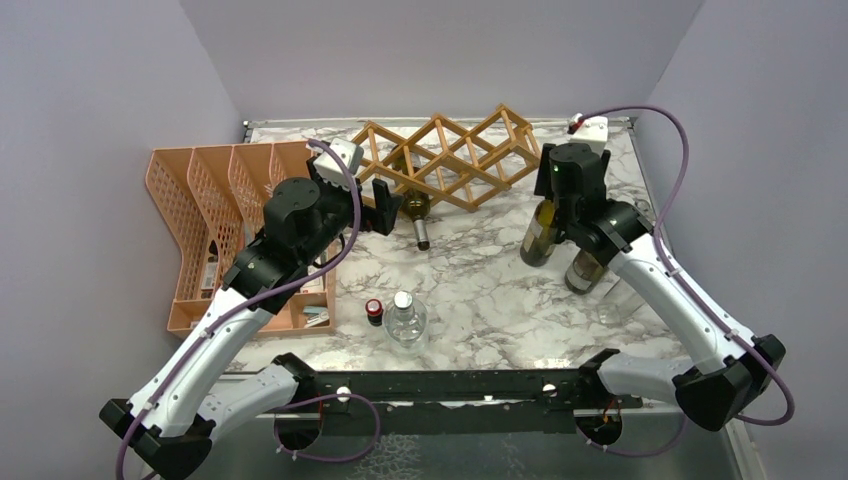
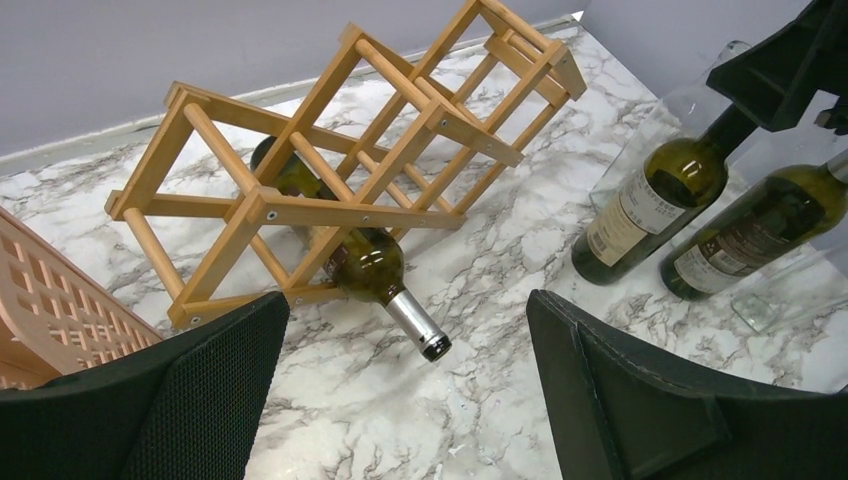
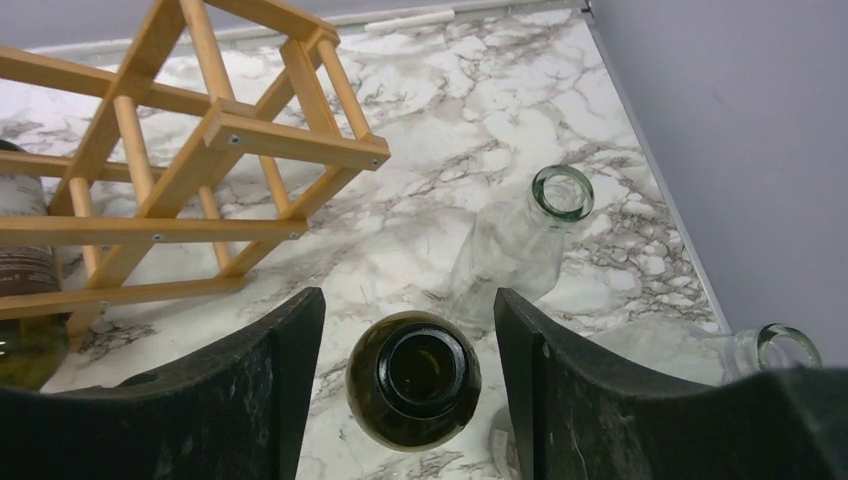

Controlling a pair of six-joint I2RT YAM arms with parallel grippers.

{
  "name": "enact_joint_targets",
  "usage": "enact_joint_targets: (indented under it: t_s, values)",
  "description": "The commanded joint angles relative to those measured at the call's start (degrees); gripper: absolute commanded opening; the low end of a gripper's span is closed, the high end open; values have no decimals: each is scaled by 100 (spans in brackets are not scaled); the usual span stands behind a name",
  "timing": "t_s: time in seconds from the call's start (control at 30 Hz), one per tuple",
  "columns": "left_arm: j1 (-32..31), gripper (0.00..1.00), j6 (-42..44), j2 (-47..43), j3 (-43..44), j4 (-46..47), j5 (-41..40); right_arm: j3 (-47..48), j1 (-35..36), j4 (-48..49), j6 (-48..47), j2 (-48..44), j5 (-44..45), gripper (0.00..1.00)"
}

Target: Put the wine bottle on the wine rack

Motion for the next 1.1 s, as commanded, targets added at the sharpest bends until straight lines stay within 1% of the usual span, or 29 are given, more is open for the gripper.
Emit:
enact_joint_targets:
  t_s: [0.0,0.1,0.17,0.23,0.3,0.43,0.47,0.57,0.63,0.73,0.83,0.97,1.07]
  values:
    - [14,96,-15,-110,-29,228,204,-223,-245,19,49,116,-471,63]
    - [16,96,-19,-80,-44,229,221,-342,-311,48,84,101,-537,53]
    - [16,96,-36,-63,-64,238,234,-402,-312,-24,145,56,-268,45]
    - [13,96,-80,-35,-74,283,261,-601,-313,137,43,-82,-92,40]
    - [16,96,-126,44,-73,430,322,-835,-320,414,-143,-269,-275,34]
    - [15,96,-199,314,17,751,429,-894,-320,471,-167,-455,-640,13]
    - [16,96,-230,383,30,837,467,-862,-320,420,-156,-478,-677,9]
    - [16,96,-360,558,44,1057,641,-752,-325,363,-253,-621,-928,1]
    - [8,96,-400,667,-9,1245,878,-654,-321,321,-295,-742,-1222,1]
    - [7,94,-395,888,-66,1566,1635,-478,-321,255,-272,-868,-1935,1]
    - [-53,93,-462,1178,-24,1803,2211,-320,-320,214,-145,-907,-2578,1]
    - [-291,93,-402,1464,-110,2154,2401,-151,-322,266,30,-883,-3318,1]
    - [-395,93,-329,1552,-340,2459,2538,18,-320,345,177,-826,-3795,1]
